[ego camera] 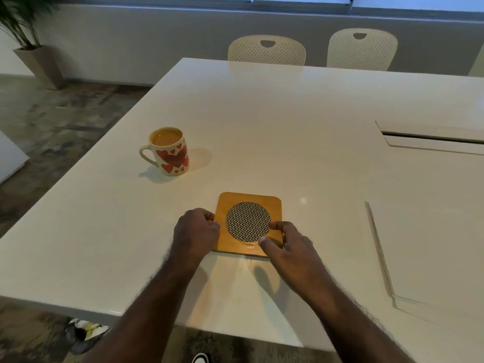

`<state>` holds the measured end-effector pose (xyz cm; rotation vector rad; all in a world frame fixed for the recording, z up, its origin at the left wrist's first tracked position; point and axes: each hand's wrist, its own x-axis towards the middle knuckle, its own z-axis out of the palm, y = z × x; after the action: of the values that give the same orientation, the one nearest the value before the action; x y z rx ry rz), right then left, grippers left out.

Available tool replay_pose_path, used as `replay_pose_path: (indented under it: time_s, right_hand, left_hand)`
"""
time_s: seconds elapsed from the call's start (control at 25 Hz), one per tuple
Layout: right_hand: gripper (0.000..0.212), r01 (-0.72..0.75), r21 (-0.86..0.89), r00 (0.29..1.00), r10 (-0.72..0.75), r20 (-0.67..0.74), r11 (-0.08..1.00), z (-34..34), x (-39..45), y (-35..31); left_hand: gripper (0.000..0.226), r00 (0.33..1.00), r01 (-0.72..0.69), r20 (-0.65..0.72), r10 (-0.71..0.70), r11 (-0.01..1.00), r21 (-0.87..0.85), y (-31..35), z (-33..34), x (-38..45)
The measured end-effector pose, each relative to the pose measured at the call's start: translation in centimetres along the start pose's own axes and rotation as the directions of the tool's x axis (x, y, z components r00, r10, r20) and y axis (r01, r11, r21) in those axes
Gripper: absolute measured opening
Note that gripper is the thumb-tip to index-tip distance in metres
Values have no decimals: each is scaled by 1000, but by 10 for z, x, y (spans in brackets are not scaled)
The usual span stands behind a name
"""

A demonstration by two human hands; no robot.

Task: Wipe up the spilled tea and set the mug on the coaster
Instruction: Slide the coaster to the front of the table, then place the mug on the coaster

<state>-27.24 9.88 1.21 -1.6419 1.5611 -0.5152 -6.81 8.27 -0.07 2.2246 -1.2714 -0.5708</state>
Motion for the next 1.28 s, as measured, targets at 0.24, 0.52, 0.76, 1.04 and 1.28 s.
replay_pose_path:
  time_s: [0.24, 0.52, 0.76, 1.04, 1.28]
  right_hand:
    - [57, -64, -208, 998, 59, -31, 976, 4, -6, -11]
    - [61, -30, -393, 997, -1, -80, 919, 2, -4, -24]
    - [57, 119, -210, 978, -150, -143, 971, -16, 53, -59]
    - [86, 334, -188, 942, -322, 90, 924, 57, 157, -135]
    - [115, 293, -19, 932, -281, 229, 956, 115, 214, -163]
  left_hand:
    - [36, 998, -67, 28, 65, 992, 105, -3, 3, 1]
    - [42, 991, -137, 24, 135, 982, 127, -7, -1, 3]
    - [38, 973, -146, -177, 151, 988, 43, -23, -52, 47]
    - [43, 902, -118, -420, 98, 993, -22, -53, -120, 139]
    - [46, 992, -63, -120, 34, 965, -255, -73, -125, 176]
